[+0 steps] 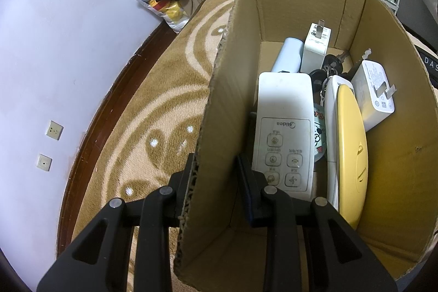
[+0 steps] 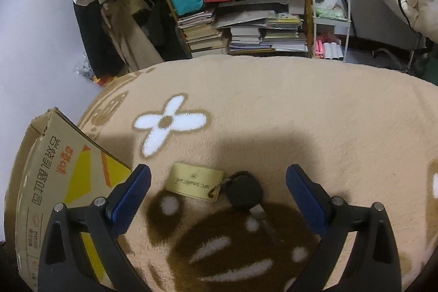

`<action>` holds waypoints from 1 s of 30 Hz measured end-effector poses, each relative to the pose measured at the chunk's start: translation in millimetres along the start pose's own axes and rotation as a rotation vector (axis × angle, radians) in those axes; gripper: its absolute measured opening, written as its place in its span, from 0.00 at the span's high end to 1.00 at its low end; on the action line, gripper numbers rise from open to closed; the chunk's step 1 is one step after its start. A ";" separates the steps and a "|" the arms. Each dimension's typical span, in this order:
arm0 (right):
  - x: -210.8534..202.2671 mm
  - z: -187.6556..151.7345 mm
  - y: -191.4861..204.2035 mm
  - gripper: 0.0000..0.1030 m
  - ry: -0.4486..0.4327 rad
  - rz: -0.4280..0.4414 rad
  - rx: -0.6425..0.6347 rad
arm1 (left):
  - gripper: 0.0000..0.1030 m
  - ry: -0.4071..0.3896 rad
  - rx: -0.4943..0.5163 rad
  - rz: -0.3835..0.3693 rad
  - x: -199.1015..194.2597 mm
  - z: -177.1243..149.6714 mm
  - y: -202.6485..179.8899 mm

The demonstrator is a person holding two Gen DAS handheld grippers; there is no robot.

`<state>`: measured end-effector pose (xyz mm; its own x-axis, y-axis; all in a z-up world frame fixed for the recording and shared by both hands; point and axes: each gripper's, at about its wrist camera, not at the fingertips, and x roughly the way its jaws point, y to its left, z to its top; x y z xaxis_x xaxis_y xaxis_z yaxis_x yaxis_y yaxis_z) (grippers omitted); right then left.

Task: Organize rigid objects
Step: 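Grasp the gold tag with the black key fob using the right tool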

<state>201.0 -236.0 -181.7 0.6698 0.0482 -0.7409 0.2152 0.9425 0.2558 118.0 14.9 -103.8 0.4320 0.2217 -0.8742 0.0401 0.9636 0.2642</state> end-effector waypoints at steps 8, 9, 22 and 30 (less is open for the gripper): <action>11.8 -9.8 -0.8 0.25 0.027 -0.010 -0.028 | 0.73 0.003 -0.005 -0.009 -1.0 1.8 2.6; 11.0 -9.6 -1.8 0.31 0.026 -0.013 -0.030 | 0.73 0.003 -0.005 -0.009 -0.4 1.8 3.1; 2.2 -16.7 -3.6 0.63 0.037 -0.009 -0.034 | 0.73 0.002 -0.004 -0.006 0.9 2.4 3.7; 4.1 -20.8 -2.9 0.60 0.070 0.010 -0.054 | 0.73 0.002 -0.007 -0.007 0.7 1.6 3.4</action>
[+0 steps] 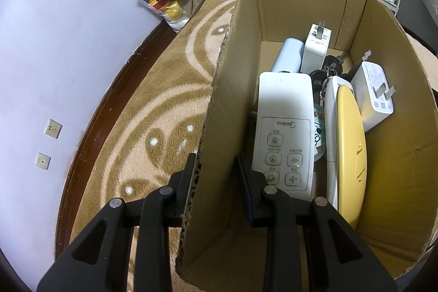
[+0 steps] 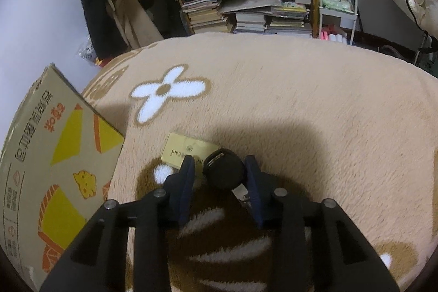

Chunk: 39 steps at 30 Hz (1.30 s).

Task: Organize rigid objects
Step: 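Grasp the gold tag with the black key fob using the right tool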

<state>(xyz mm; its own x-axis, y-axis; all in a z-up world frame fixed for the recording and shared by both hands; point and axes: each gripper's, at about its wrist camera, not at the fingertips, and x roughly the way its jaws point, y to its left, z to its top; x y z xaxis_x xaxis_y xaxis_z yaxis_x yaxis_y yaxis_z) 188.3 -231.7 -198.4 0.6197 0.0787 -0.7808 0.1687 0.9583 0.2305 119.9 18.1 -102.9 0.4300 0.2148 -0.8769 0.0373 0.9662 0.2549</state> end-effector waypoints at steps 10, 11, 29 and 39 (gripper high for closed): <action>-0.4 -3.7 12.3 0.63 -0.003 -0.056 -0.095 | 0.73 -0.001 0.001 0.000 -0.6 -0.7 0.3; -1.6 -3.5 12.3 0.67 -0.010 -0.068 -0.100 | 0.73 -0.001 0.000 -0.001 -0.5 -0.9 0.3; -26.8 5.8 18.9 0.92 -0.071 -0.056 -0.074 | 0.73 0.000 -0.005 -0.008 -0.7 -1.6 1.5; -36.9 2.0 25.7 0.92 -0.083 -0.040 -0.069 | 0.73 -0.001 -0.005 -0.009 0.8 -1.0 1.7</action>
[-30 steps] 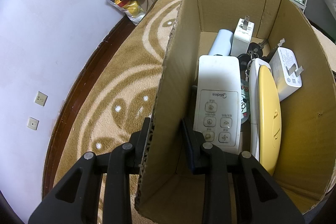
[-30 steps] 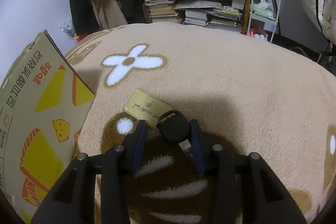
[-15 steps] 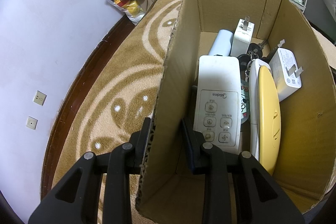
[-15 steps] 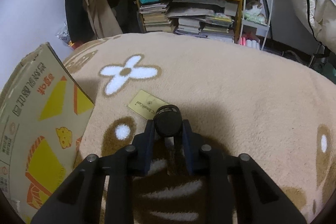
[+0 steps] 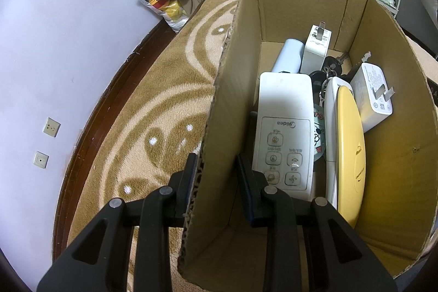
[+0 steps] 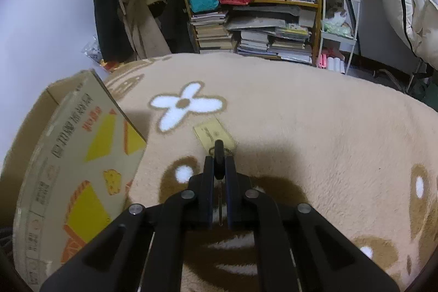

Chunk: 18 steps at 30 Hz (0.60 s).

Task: Organize rigid objects
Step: 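Grasp the gold tag with the black key fob using the right tool, then carry the tag and key over the box and lower them in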

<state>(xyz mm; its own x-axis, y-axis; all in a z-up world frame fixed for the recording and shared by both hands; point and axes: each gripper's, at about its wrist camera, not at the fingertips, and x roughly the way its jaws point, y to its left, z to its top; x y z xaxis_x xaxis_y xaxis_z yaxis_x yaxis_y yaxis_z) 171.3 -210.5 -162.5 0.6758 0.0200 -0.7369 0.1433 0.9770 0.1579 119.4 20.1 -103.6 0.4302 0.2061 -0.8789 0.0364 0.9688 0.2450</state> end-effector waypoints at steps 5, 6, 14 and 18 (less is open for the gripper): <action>-14.0 3.5 5.0 0.92 -0.027 0.011 0.006 | 0.73 0.000 -0.001 -0.001 0.1 0.1 -0.1; -16.7 4.2 7.3 0.92 -0.031 0.012 0.004 | 0.73 0.000 -0.001 -0.001 0.0 -0.1 -0.1; -53.9 18.6 29.4 0.92 -0.124 0.083 -0.010 | 0.73 0.000 -0.001 -0.002 0.1 -0.3 0.1; -74.1 25.8 41.6 0.92 -0.174 0.117 -0.008 | 0.73 0.000 -0.003 -0.004 0.4 -0.1 0.0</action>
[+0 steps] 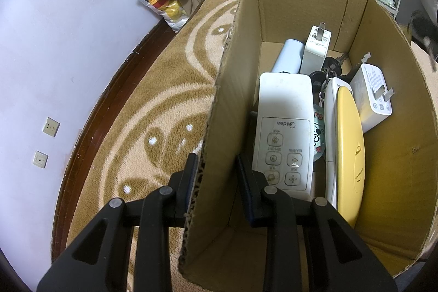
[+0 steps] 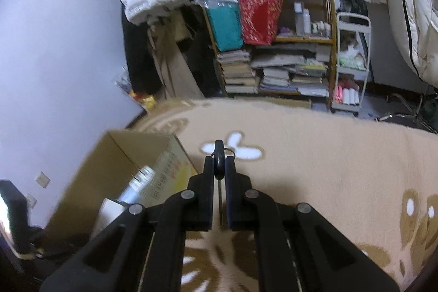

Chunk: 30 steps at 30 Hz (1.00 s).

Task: Organize rigid objects
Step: 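Carry the tag and key over the box and lower them in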

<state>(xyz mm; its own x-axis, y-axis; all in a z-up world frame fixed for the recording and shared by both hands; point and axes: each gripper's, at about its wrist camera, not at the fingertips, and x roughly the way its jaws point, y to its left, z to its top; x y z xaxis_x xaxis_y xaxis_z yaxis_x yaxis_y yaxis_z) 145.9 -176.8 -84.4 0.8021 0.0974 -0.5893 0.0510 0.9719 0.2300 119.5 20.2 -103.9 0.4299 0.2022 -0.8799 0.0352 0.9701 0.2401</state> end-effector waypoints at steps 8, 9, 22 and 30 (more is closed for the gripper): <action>-41.0 22.7 34.9 0.92 -0.106 0.079 -0.042 | 0.73 -0.001 0.002 0.002 0.1 -0.1 -0.5; -44.4 23.6 39.0 0.92 -0.113 0.090 -0.049 | 0.73 -0.002 0.003 0.003 0.0 -0.1 -0.5; -50.9 8.1 91.3 0.92 -0.068 0.220 -0.125 | 0.73 -0.004 -0.007 -0.008 -1.2 0.3 0.1; -35.0 -14.2 105.1 0.92 0.025 0.263 -0.148 | 0.73 -0.004 -0.009 -0.010 -1.7 0.1 0.5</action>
<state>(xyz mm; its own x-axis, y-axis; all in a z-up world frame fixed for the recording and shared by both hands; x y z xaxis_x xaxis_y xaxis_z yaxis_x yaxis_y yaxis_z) 114.7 -75.0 -50.6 0.7612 0.3536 -0.5437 -0.2453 0.9330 0.2635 118.9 20.3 -102.3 0.4333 0.1915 -0.8807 0.0320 0.9733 0.2274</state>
